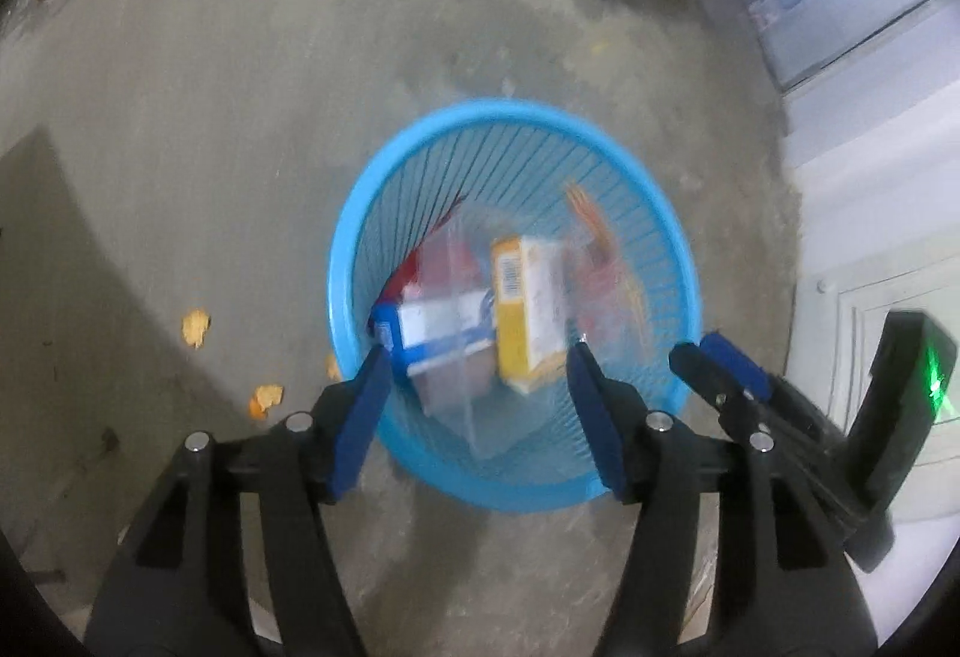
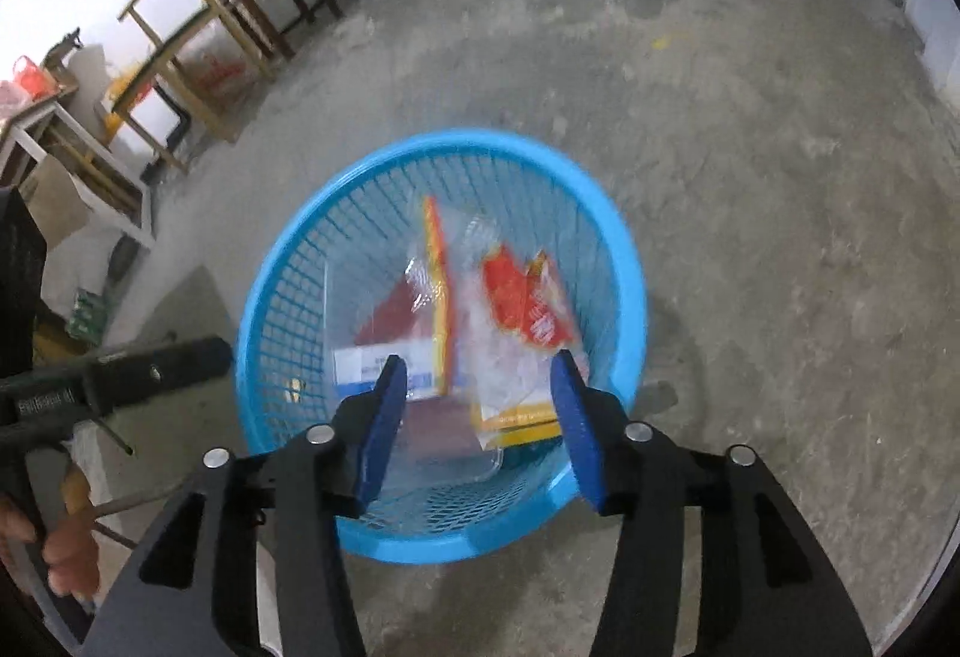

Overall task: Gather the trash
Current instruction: 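Carry container and bag over the wastebasket and open both tools, then move both tools back over the table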

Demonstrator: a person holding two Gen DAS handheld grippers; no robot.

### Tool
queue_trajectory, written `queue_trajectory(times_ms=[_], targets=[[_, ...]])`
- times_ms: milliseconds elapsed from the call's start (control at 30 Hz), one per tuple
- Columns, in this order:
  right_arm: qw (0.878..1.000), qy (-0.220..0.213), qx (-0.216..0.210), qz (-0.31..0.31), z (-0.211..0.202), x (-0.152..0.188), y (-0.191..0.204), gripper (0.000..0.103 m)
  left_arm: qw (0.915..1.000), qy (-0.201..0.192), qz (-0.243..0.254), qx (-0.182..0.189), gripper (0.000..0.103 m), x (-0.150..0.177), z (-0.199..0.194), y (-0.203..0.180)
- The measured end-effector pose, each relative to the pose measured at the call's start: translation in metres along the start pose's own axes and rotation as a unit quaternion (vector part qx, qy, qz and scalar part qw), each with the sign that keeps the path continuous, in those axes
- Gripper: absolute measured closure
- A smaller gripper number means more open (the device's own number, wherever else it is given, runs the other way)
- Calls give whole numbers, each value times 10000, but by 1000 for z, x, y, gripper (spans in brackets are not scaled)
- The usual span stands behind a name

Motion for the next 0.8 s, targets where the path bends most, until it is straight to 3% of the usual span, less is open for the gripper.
queue_trajectory(times_ms=[233,433,500,567,700,800], targets=[[9980,-472,-27,418,-41,-15,-17,53,9970,-443,586,234,40,-9,-46,-40],[9955,-757,-300,492,-81,-16,0,53,9923,-780,901,350,37,5,-105,-67],[9941,-873,-454,454,-97,-17,12,52,9887,-1128,970,185,32,9,-137,-71],[9915,-1060,-646,391,-119,-19,28,43,9847,-1394,1049,-7,31,16,-168,-72],[9867,-1290,-970,172,-154,-26,67,34,9783,-1798,965,-367,29,29,-229,-61],[9879,-1351,-760,-109,-177,-32,108,29,9704,-2209,743,-631,25,39,-280,-39]])
Point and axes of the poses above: each gripper's, at about its wrist camera, not at the fingertips, and z roughly the way its jaws point, y to its left, x to its underside, the point moved 10 cm from there along z, roughly the way its jaws point, and after that the axes turned 5 degrees about z, right-handed, at the moved point
